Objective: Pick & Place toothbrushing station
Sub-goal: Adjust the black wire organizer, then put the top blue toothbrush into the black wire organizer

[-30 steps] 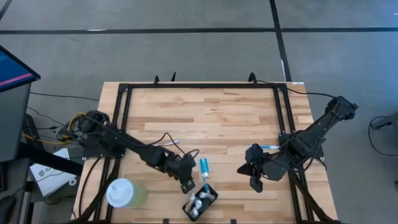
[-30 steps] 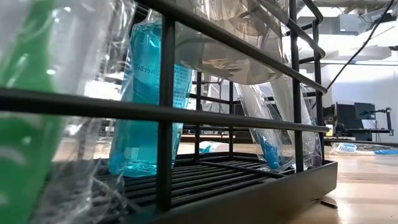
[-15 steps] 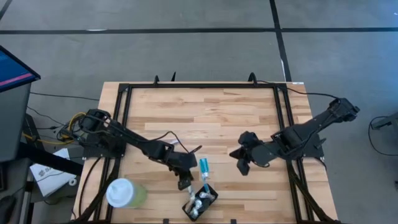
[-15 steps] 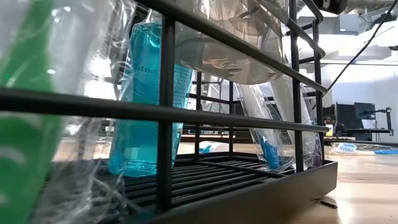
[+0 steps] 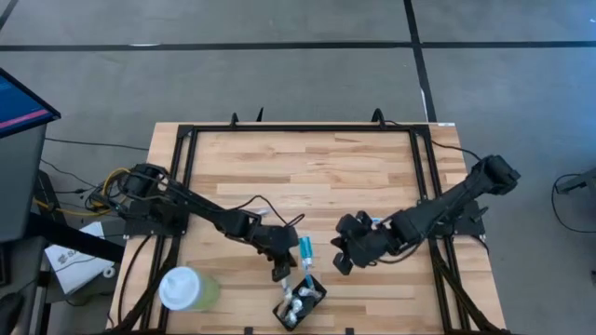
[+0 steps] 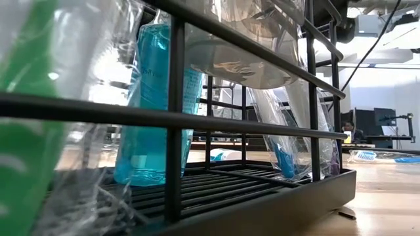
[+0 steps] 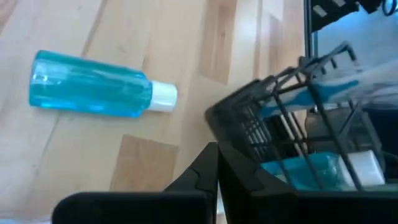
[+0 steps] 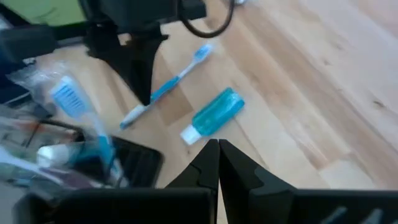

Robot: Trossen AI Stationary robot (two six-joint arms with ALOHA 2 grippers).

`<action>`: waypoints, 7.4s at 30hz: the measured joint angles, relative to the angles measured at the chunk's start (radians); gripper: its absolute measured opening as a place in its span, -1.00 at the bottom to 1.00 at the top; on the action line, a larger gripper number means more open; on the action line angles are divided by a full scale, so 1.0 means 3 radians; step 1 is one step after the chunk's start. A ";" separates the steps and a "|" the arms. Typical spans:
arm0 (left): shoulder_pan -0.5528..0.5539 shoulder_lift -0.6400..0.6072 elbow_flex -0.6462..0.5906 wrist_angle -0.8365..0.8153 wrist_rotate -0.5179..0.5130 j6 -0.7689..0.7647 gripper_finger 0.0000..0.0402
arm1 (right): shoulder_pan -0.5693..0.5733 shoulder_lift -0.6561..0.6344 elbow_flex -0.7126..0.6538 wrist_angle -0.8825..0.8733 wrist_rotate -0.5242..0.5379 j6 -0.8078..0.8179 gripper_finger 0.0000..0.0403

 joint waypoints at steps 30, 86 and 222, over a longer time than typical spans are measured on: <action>-0.0014 0.0638 0.0180 0.0920 0.0178 -0.0133 -1.00 | 0.0177 -0.0028 -0.0499 0.1336 -0.0145 -0.0064 -1.00; -0.0090 0.0919 0.0434 0.1420 0.0684 -0.0058 -1.00 | -0.0542 -0.1230 -0.1084 -0.0130 -0.0381 0.0018 -1.00; 0.0296 -0.0776 -0.0540 0.0515 -0.0672 -0.0010 -0.44 | -0.1340 -0.0578 0.0045 -0.0262 -0.0994 -0.1570 -1.00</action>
